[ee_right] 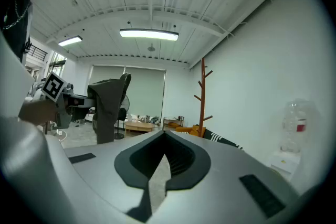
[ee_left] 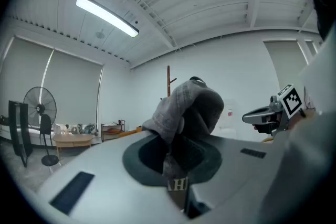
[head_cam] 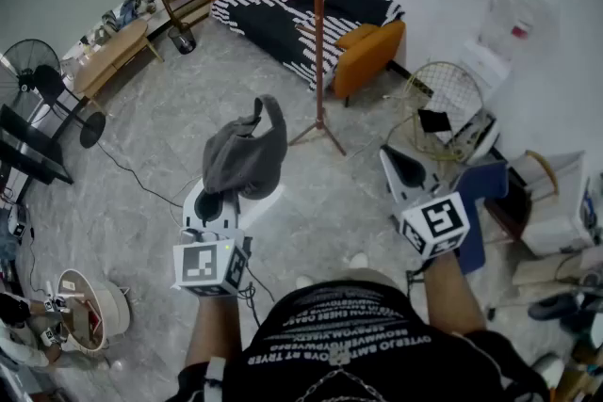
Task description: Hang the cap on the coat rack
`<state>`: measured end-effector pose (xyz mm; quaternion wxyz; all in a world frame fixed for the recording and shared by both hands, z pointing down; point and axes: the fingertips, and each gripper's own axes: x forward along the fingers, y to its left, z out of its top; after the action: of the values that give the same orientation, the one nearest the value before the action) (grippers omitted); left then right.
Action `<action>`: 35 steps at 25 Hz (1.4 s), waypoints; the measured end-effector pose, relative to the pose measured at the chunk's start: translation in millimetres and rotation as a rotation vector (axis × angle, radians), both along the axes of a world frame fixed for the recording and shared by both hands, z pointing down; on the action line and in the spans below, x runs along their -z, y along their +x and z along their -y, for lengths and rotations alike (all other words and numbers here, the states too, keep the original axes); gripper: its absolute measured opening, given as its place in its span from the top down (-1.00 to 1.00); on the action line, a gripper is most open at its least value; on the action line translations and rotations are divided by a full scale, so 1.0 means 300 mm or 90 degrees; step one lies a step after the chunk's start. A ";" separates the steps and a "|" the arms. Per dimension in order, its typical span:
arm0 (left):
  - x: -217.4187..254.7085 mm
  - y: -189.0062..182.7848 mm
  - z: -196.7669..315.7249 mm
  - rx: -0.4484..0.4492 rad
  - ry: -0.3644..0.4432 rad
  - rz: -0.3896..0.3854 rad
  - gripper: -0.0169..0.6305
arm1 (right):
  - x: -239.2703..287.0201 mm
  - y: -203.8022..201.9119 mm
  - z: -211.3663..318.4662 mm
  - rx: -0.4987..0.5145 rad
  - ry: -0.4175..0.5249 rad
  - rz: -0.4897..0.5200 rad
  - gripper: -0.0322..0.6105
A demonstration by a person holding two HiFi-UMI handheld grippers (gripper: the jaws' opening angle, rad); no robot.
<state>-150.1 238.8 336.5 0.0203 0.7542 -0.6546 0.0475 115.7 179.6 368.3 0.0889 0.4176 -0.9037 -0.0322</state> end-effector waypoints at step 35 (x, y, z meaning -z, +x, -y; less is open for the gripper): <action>-0.126 -0.071 0.116 -0.016 -0.041 -0.031 0.90 | -0.086 -0.044 0.077 -0.010 -0.040 0.025 0.89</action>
<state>-171.5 203.8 374.4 0.0595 0.7625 -0.6423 0.0506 102.4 156.5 394.1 0.0844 0.4222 -0.9025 0.0052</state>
